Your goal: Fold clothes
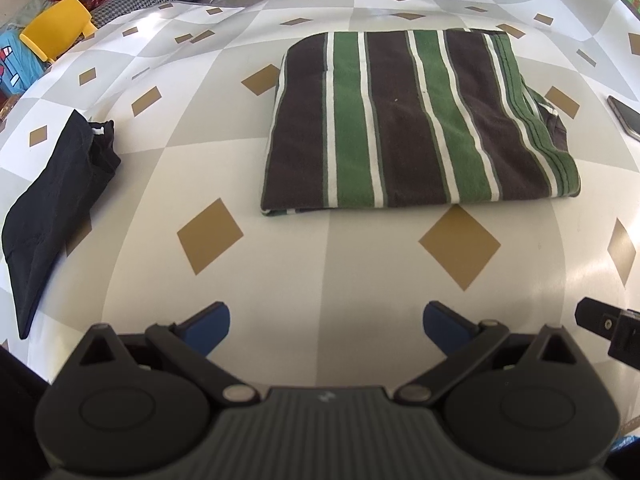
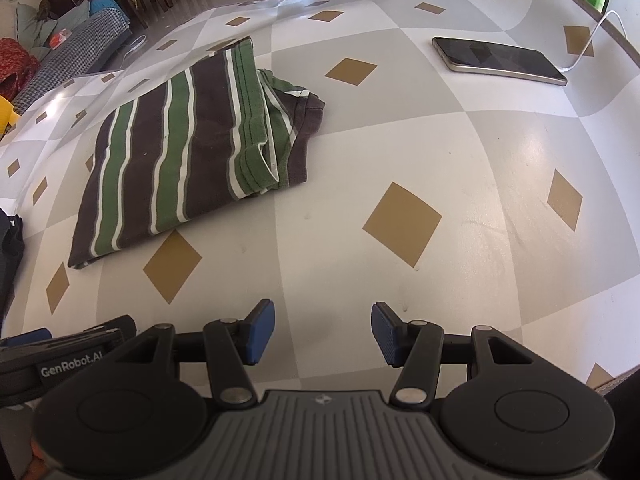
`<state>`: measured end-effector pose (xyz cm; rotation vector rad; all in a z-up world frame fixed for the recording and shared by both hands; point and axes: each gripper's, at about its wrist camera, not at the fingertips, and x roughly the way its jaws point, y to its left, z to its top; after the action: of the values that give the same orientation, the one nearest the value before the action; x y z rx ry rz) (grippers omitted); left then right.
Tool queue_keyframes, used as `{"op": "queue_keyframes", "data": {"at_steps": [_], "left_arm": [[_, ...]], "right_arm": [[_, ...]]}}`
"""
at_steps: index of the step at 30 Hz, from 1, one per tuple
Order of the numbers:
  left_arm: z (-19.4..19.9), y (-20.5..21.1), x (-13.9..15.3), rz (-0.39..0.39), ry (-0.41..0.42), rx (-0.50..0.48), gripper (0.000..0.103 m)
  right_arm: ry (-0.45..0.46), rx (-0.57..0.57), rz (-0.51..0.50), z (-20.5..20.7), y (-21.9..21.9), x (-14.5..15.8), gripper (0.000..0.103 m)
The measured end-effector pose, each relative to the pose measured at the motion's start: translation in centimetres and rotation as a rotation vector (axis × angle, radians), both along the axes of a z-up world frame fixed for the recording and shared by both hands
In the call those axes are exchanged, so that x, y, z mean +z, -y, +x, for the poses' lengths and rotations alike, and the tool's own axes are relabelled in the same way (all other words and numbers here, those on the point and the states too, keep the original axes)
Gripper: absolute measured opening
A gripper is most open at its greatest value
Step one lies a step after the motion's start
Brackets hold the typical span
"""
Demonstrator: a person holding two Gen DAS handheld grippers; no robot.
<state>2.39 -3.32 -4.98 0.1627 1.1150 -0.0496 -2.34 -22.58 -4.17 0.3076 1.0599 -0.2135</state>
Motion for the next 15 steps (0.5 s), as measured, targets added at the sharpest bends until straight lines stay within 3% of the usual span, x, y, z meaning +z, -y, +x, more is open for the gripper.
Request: {"op": "queue_keyframes", "data": {"at_steps": [15], "left_arm": [[1.7,-0.1,0.0,-0.003,-0.013,0.029,0.103]], "right_arm": [[0.029,0.047,-0.032,1.7,-0.7,0.3,0.052]]}}
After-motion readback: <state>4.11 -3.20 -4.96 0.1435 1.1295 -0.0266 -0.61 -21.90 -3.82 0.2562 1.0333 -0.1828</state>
